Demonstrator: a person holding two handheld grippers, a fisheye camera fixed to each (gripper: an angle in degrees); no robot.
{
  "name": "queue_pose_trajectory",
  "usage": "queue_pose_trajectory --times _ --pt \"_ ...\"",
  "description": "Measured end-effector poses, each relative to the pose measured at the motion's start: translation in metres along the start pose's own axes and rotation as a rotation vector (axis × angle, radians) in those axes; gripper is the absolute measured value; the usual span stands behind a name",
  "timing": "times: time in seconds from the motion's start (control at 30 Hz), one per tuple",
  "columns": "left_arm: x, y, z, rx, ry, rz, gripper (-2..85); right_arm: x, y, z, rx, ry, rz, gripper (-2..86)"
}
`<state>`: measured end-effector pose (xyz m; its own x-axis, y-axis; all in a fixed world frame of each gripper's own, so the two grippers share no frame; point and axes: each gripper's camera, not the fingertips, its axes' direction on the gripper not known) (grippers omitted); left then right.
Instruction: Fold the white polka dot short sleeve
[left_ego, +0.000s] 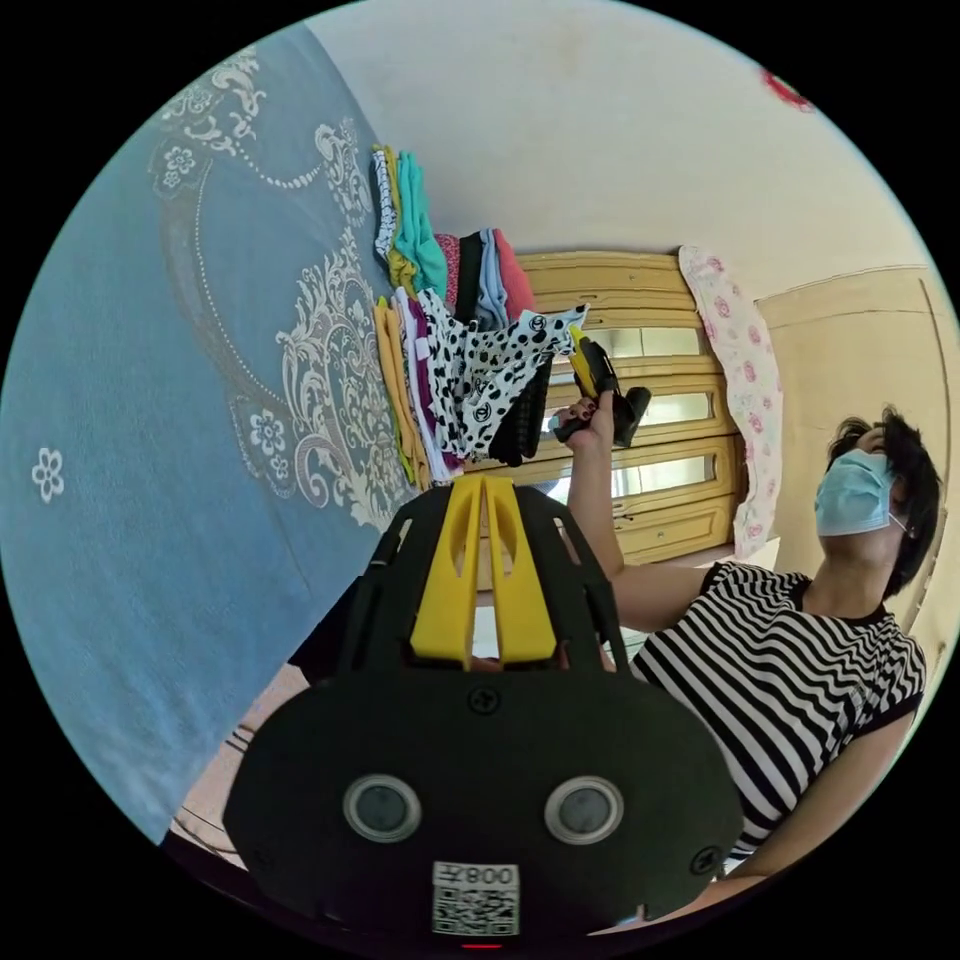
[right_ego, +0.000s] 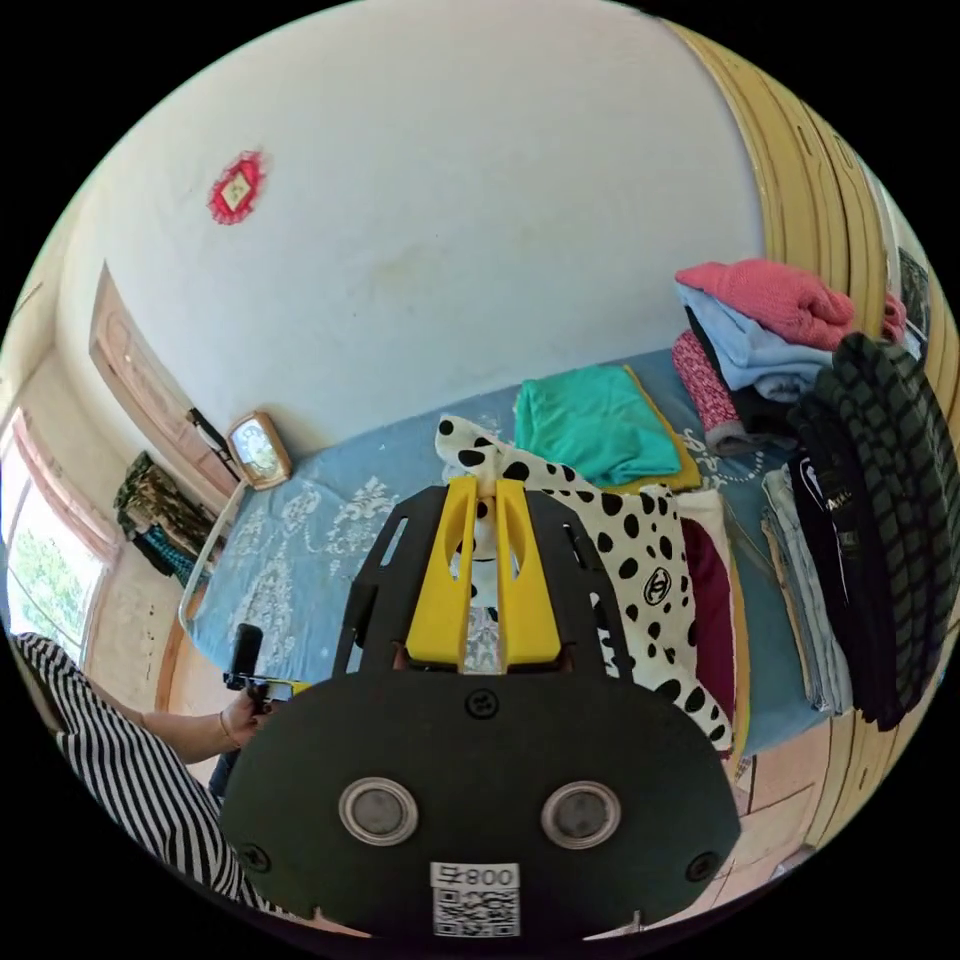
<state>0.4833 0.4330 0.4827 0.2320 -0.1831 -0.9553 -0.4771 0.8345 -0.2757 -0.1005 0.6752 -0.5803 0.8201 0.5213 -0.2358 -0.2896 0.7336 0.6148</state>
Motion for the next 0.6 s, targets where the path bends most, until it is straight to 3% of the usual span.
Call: queue_pose_trajectory --times 0.6 --pt "0.213 0.112 -0.106 0.228 -0.084 0.193 2.8 -0.216 0.062 -0.159 0.073 -0.341 -0.306 2.6"
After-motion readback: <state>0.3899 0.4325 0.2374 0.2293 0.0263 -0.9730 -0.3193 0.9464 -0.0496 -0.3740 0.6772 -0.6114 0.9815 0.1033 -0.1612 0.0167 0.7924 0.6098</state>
